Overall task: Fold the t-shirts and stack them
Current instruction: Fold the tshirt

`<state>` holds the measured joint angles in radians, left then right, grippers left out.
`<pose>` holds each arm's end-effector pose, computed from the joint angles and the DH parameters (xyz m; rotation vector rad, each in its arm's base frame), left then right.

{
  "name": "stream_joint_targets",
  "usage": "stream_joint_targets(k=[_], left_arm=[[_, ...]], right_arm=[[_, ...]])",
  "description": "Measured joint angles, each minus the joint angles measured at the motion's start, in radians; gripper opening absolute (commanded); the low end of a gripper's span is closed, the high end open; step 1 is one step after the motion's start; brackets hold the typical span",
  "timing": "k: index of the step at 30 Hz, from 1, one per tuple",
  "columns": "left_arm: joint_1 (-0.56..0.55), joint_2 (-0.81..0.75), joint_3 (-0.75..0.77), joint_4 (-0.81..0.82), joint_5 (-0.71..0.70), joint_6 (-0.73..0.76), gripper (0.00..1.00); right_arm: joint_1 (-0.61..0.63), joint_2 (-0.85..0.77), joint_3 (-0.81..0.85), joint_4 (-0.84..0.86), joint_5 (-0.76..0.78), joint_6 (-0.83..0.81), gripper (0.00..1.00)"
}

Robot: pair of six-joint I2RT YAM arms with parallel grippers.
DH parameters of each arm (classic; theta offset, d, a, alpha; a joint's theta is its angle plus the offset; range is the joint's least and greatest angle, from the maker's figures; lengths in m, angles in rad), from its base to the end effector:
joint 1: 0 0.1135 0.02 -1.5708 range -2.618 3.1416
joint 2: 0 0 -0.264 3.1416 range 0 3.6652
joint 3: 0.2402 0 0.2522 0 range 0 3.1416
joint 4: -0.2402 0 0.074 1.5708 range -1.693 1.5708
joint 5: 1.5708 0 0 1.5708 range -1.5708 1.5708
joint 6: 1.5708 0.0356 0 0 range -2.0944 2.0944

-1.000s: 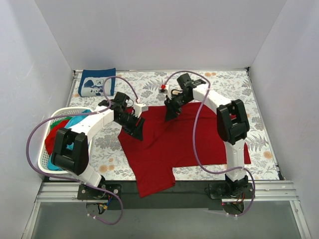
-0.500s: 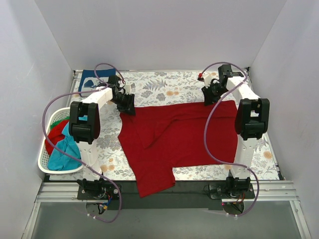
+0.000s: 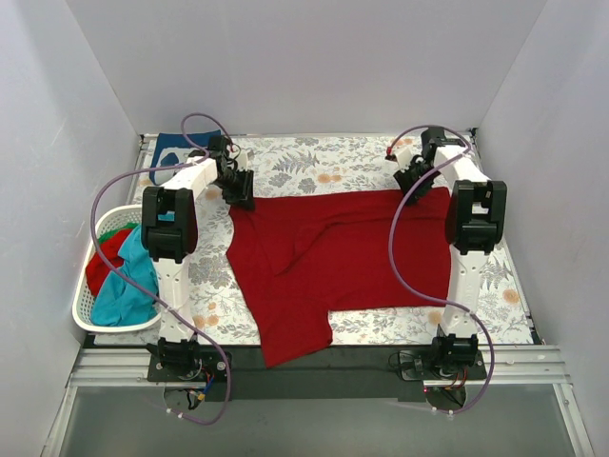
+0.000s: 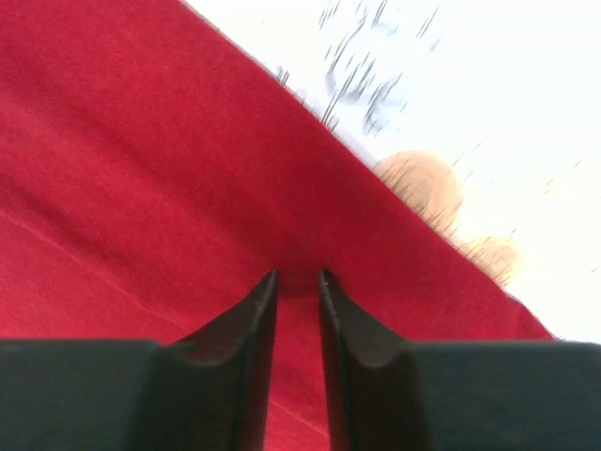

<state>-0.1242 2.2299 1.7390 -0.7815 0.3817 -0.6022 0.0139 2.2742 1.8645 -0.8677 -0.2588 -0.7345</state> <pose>0.4523 -0.0698 0.1573 -0.6092 2.8588 -0.6837 0.4705 0.0157 0.1685 -1.0625 2.5598 0.1931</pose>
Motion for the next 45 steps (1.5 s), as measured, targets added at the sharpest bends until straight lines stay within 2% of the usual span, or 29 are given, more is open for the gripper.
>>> stream_joint_targets(k=[3,7,12,18,25,32,37,40,45], left_arm=[[0.011,0.035,0.062,-0.01,0.0,-0.002,0.31],[0.03,0.057,0.114,-0.011,0.011,0.024,0.38],[0.023,0.026,0.115,-0.005,0.062,0.069,0.38],[-0.122,-0.035,0.089,0.001,0.063,0.116,0.34],[-0.296,-0.035,0.078,-0.02,-0.022,0.153,0.33],[-0.32,-0.027,0.076,-0.026,-0.134,0.198,0.3],[-0.365,-0.009,0.073,-0.056,-0.158,0.23,0.28],[-0.413,0.017,0.075,-0.084,-0.139,0.255,0.29],[-0.437,-0.009,0.062,-0.126,0.051,0.278,0.32]], right_arm=[[0.002,0.027,0.054,0.003,-0.011,0.003,0.43],[0.003,0.02,0.054,0.009,-0.045,-0.003,0.42],[0.0,-0.086,-0.029,0.002,-0.084,-0.005,0.35],[-0.01,-0.164,-0.036,0.004,-0.084,0.006,0.25],[-0.097,-0.126,-0.015,-0.031,-0.077,0.048,0.24],[-0.136,-0.121,-0.015,-0.062,-0.077,0.058,0.24],[-0.132,-0.121,-0.015,-0.072,-0.078,0.065,0.24],[-0.132,-0.121,-0.015,-0.073,-0.077,0.067,0.24],[-0.132,-0.121,-0.015,-0.074,-0.077,0.067,0.24]])
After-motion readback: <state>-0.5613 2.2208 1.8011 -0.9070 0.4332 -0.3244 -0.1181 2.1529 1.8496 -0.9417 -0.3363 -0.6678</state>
